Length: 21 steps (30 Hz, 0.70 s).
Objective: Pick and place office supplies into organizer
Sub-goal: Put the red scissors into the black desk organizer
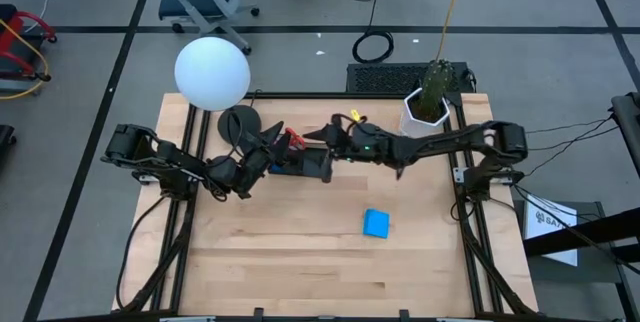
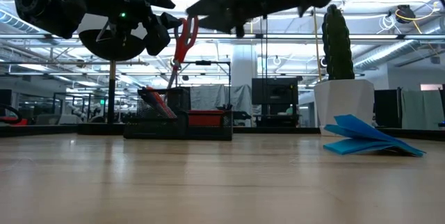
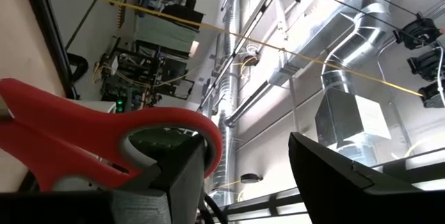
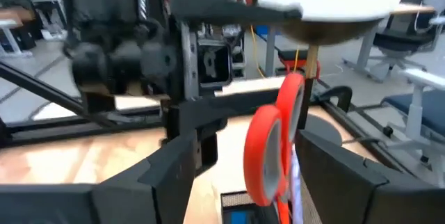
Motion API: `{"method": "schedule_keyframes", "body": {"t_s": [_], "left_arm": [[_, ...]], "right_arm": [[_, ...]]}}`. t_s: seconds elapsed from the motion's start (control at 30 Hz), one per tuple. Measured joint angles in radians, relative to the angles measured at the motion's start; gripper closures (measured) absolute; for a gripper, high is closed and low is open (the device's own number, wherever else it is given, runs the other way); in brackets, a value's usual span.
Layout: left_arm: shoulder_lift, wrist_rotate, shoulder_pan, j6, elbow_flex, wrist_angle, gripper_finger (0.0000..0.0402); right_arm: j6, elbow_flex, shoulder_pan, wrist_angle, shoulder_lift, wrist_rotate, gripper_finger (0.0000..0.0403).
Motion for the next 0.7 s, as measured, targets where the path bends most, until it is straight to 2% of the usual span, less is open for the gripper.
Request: {"method": "schedule_keyframes", "body": {"t_s": [0.1,0.2,0.3,0.37,0.4,0.53,0.7], "left_arm": [[0.000,0.000,0.000,0.000,0.000,0.000,0.0190],[0.000,0.000,0.000,0.000,0.000,0.000,0.0190],[0.000,0.000,0.000,0.000,0.000,0.000,0.0190],[0.000,0.003,0.000,0.000,0.000,0.000,0.0190],[0.000,0.007,0.000,0.003,0.000,0.001,0.0190],[0.000,0.019,-0.003,0.012,0.000,0.002,0.0190],[-0.002,0.023,-0.019,0.068,0.000,0.029,0.0190]], "right_arm": [[0.028,0.042,0.000,-0.010,0.058,0.000,0.0173],[0.061,0.055,0.000,-0.006,0.085,0.007,0.0208],[0.083,0.055,-0.002,-0.002,0.089,0.050,0.0288],[0.101,0.056,-0.013,0.009,0.089,0.055,0.0354],[0.112,0.056,-0.020,0.011,0.088,0.049,0.0375],[0.189,0.056,-0.042,0.010,0.087,0.023,0.0384],[0.176,0.057,-0.063,0.004,0.087,-0.016,0.0384]]}}
